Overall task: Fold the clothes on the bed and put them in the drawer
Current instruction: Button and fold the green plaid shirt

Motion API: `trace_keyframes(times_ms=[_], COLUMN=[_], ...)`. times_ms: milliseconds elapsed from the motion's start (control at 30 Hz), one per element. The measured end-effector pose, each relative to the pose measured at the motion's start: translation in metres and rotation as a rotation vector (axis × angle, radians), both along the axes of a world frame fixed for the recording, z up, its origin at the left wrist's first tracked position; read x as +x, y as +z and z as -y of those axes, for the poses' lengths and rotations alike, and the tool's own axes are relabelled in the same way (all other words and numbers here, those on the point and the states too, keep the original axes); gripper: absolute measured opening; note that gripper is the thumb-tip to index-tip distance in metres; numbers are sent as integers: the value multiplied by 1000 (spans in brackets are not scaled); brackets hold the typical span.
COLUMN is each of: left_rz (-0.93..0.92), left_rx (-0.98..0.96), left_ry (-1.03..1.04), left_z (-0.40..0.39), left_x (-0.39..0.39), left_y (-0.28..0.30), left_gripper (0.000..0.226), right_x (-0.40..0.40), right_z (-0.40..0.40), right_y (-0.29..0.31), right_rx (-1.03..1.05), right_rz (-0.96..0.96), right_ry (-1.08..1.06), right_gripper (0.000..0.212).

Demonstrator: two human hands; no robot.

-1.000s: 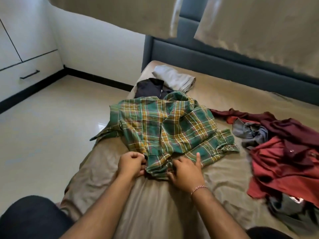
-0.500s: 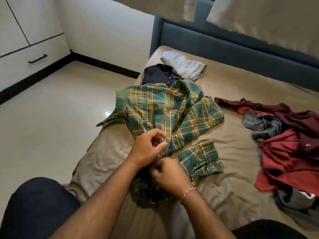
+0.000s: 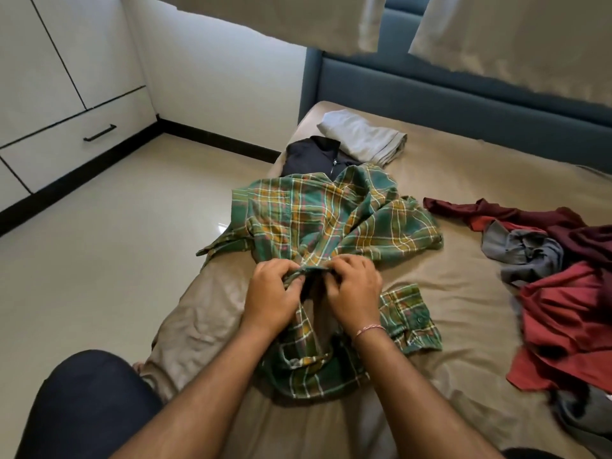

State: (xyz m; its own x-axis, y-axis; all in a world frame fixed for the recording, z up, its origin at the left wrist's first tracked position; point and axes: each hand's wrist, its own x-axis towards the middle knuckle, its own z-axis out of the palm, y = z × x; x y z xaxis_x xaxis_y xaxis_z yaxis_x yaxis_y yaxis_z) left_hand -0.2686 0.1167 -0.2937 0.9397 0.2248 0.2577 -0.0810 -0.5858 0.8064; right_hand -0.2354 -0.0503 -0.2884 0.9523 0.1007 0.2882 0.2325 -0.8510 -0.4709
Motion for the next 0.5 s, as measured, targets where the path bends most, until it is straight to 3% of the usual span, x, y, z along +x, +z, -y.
trace_keyframes(times_ms=[67, 167, 267, 333, 433, 500], left_rz=[-82, -201, -332, -405, -416, -355], left_rx=[-208, -537, -647, -578, -236, -160], left_ry=[-56, -183, -316, -293, -194, -120], left_z=[-10, -34, -75, -96, -107, -107], left_x=[-3, -19, -38, -43, -41, -40], left_y=[23, 56, 75, 70, 53, 44], left_gripper=[6, 13, 13, 12, 8, 8], right_x=[-2, -20, -30, -30, -26, -19], right_z=[5, 20, 43, 55, 58, 62], right_y=[16, 46, 54, 51, 44, 41], right_rx=[119, 255, -169, -351, -274, -224], right_rz=[0, -197, -199, -199, -110, -11], right_ry=[115, 463, 493, 361, 226, 144], right_gripper=[23, 32, 29, 38, 27, 23])
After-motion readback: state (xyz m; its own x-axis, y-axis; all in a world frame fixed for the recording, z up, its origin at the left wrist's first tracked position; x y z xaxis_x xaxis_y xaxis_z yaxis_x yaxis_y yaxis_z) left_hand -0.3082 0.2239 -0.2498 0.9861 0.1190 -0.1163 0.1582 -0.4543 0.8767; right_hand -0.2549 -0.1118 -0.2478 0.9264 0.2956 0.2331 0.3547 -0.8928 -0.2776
